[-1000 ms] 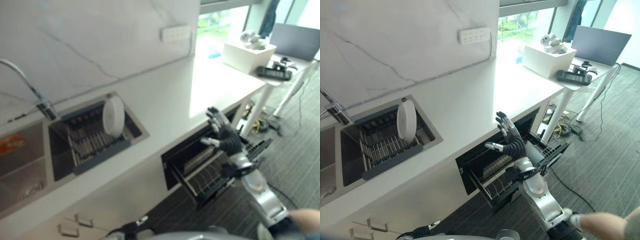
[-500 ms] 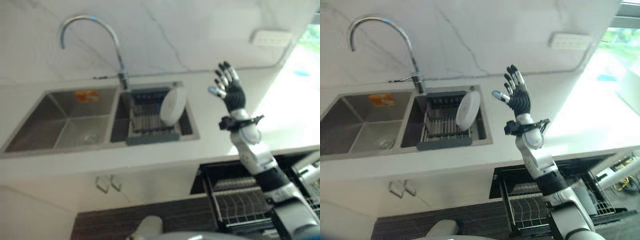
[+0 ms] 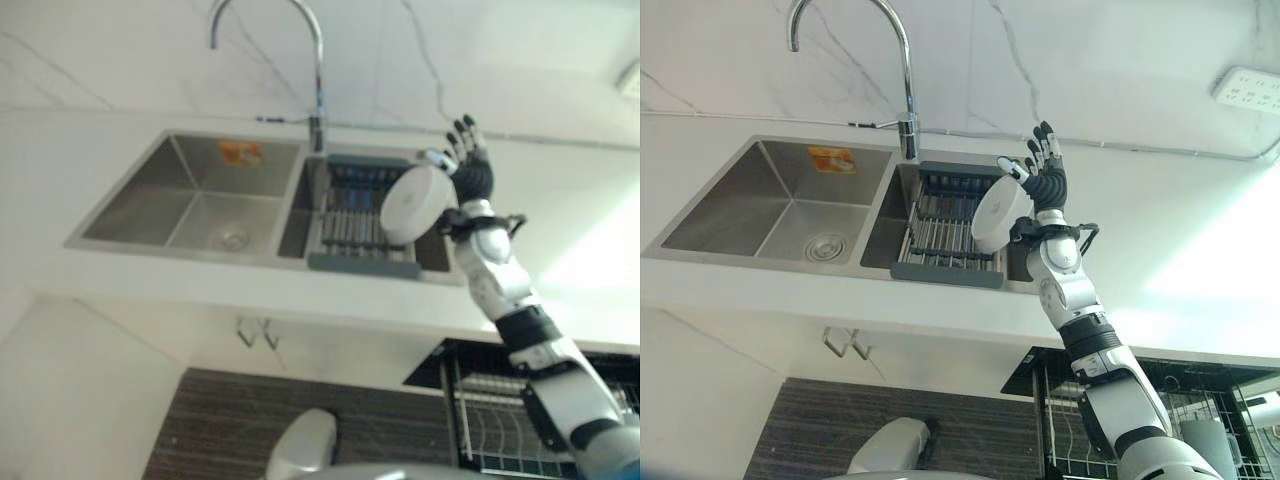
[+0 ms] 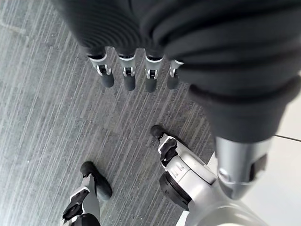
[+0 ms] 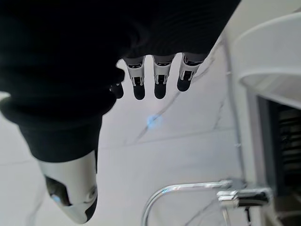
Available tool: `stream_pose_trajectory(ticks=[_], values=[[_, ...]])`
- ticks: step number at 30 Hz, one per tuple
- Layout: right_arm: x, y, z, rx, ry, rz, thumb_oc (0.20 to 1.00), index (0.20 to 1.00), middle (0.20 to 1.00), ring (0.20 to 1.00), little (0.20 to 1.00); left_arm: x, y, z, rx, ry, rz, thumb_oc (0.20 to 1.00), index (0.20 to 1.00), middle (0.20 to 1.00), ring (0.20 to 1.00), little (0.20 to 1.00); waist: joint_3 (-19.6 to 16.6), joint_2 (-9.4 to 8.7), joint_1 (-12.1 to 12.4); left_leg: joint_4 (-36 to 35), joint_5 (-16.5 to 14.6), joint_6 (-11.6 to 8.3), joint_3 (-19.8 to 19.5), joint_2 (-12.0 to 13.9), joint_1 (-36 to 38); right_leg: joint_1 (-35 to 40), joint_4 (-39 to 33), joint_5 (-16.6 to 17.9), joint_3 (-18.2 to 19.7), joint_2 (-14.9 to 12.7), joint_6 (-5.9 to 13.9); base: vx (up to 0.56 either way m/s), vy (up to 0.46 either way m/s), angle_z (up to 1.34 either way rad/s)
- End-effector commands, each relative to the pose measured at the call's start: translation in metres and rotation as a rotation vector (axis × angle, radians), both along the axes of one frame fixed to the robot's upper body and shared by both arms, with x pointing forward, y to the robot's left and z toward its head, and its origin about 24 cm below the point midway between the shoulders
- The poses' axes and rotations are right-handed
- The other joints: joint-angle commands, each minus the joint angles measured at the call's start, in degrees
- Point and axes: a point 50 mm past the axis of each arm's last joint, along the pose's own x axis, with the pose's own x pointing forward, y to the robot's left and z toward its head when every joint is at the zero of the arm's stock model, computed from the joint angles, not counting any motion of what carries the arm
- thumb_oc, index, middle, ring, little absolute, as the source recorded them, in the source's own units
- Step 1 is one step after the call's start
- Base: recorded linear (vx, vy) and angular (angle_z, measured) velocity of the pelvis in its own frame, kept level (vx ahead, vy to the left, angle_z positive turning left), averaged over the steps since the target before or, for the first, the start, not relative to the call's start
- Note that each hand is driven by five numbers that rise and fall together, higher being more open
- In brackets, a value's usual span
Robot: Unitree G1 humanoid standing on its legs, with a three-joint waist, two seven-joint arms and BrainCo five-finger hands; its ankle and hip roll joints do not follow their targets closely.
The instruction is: Place the dishes in the dishwasher.
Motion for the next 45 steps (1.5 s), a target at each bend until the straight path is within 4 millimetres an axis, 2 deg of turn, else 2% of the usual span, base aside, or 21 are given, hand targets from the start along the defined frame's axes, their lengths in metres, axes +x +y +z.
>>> stream_pose_trajectory(ticks=[1,6,12,17,21,22,27,37,43,45], values=[[-0.003,-0.013,0.026,0.037,-0.144,-0.077,1.0,1.0,1.0,1.0,1.0,-0.004,0.0,0.0,0.0,0.03,-0.044,1.0,1.0,1.0,1.0,1.0,-1.97,1.62,0.28,-5.59,-1.81,-1.97,0.77,5.23,6.2,-5.14,3.05,3.17,0.6,1.76,-0.87,0.01,0.002,0.1],[-0.005,-0.019,0.031,0.04,-0.161,-0.114,1.0,1.0,1.0,1.0,1.0,-0.002,0.003,0.0,0.01,0.018,-0.066,1.0,1.0,1.0,1.0,1.0,-1.83,1.62,0.07,-5.59,-1.9,-2.1,0.82,5.29,6.23,-5.42,3.05,3.19,0.9,1.8,-0.8,0.0,-0.005,0.02],[-0.008,-0.022,0.025,0.057,-0.165,-0.158,1.0,1.0,1.0,1.0,1.0,0.011,0.01,0.002,0.131,-0.039,-0.238,1.0,1.0,1.0,1.0,1.0,-1.62,1.93,-0.98,-5.59,-2.02,-2.29,1.81,6.04,6.64,-5.84,3.05,3.19,1.94,2.04,-1.02,0.02,-0.011,-0.06],[-0.011,-0.021,0.022,0.077,-0.164,-0.173,1.0,1.0,1.0,1.0,1.0,0.032,0.015,0.005,0.204,-0.098,-0.284,1.0,1.0,1.0,1.0,1.0,-1.81,2.19,-2.39,-5.59,-1.91,-2.27,2.38,6.36,6.4,-6.83,3.05,3.58,2.93,2.05,-1.03,0.02,0.005,-0.13],[-0.011,-0.014,0.013,0.071,-0.132,-0.138,1.0,1.0,1.0,1.0,1.0,0.061,0.02,0.011,0.303,-0.199,-0.388,1.0,1.0,1.0,1.0,1.0,-1.65,2.63,-3.38,-5.59,-1.98,-2.32,3.0,6.75,6.54,-7.42,3.05,3.85,3.77,1.9,-0.94,0.03,0.001,-0.12],[-0.012,-0.01,0.01,0.072,-0.118,-0.122,1.0,1.0,1.0,1.0,1.0,0.074,0.019,0.014,0.325,-0.243,-0.413,1.0,1.0,1.0,1.0,1.0,-1.58,2.9,-3.75,-5.59,-1.93,-2.33,3.27,6.88,6.55,-7.64,3.05,3.99,4.1,1.81,-0.85,0.04,0.017,-0.17],[-0.012,-0.006,0.006,0.068,-0.097,-0.099,1.0,1.0,1.0,1.0,1.0,0.095,0.013,0.019,0.328,-0.308,-0.476,1.0,1.0,1.0,1.0,1.0,-1.17,3.58,-4.22,-5.59,-1.73,-2.3,3.38,6.93,6.03,-8.16,3.05,4.25,4.48,1.51,-0.66,0.01,0.006,-0.04],[-0.008,0.006,-0.004,0.077,-0.024,-0.024,1.0,1.0,1.0,1.0,1.0,0.107,0.004,0.022,0.332,-0.358,-0.572,1.0,1.0,1.0,1.0,1.0,0.26,4.27,-4.2,-5.59,-1.21,-2.13,3.31,6.69,5.22,-8.79,3.05,4.91,4.45,0.85,-0.32,0.0,0.004,-0.01],[-0.001,0.007,-0.011,0.071,0.027,0.008,1.0,1.0,1.0,1.0,1.0,0.112,0.002,0.024,0.323,-0.373,-0.593,1.0,1.0,1.0,1.0,1.0,1.34,4.86,-3.65,-5.59,-0.58,-2.08,2.71,6.27,4.31,-9.37,3.05,5.46,4.21,0.45,-0.09,0.0,0.004,0.01],[0.002,0.006,-0.011,0.067,0.042,0.013,1.0,1.0,1.0,1.0,1.0,0.116,0.001,0.025,0.309,-0.381,-0.552,1.0,1.0,1.0,1.0,1.0,2.34,5.35,-3.37,-5.59,-0.08,-2.09,2.24,5.96,3.67,-9.86,3.05,5.85,4.24,0.12,0.07,0.0,0.013,0.03]])
